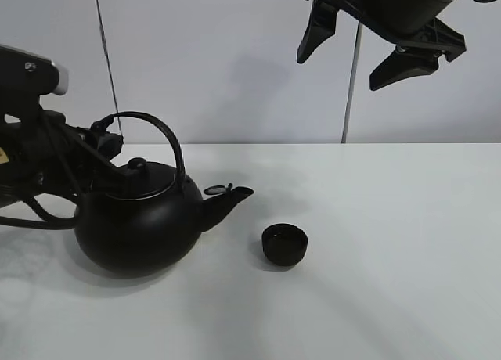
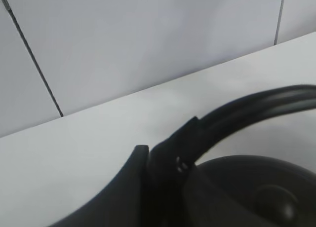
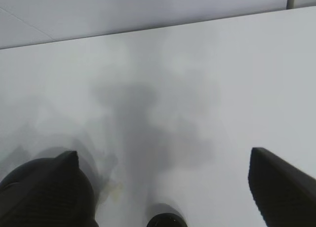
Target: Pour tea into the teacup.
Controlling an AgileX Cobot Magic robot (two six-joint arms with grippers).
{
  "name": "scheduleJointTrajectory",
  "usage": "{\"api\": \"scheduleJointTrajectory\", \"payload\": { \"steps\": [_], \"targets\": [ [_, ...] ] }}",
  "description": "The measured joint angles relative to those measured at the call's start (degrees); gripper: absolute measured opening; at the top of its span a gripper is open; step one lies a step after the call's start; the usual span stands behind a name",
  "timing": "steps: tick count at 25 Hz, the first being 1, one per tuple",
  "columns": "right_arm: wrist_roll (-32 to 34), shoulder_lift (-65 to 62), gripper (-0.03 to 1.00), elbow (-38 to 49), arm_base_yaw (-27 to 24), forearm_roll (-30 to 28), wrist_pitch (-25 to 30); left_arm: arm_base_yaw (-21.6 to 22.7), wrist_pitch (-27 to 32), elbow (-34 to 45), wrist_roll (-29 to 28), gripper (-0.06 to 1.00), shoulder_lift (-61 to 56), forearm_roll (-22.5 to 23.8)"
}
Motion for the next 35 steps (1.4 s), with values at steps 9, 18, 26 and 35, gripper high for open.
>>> {"api": "scheduleJointTrajectory", "payload": {
  "steps": [9, 18, 26, 35],
  "targets": [
    [0.0, 0.0, 0.64, 0.0, 0.0, 0.0, 0.1, 0.0, -0.4, 1.8, -1.0, 0.09, 1.0, 0.4],
    [0.0, 0.0, 0.64, 0.0, 0.0, 0.0, 0.1, 0.0, -1.2, 1.9, -4.1, 0.15, 1.0, 1.3],
    [0.0, 0.0, 0.64, 0.0, 0.0, 0.0, 0.1, 0.0, -5.1, 5.8, -6.5, 0.33, 0.1, 3.3],
    [0.1, 0.0, 0.64, 0.0, 0.0, 0.0, 0.1, 0.0, -5.4, 14.4, -6.8, 0.54, -10.0, 3.3]
  ]
}}
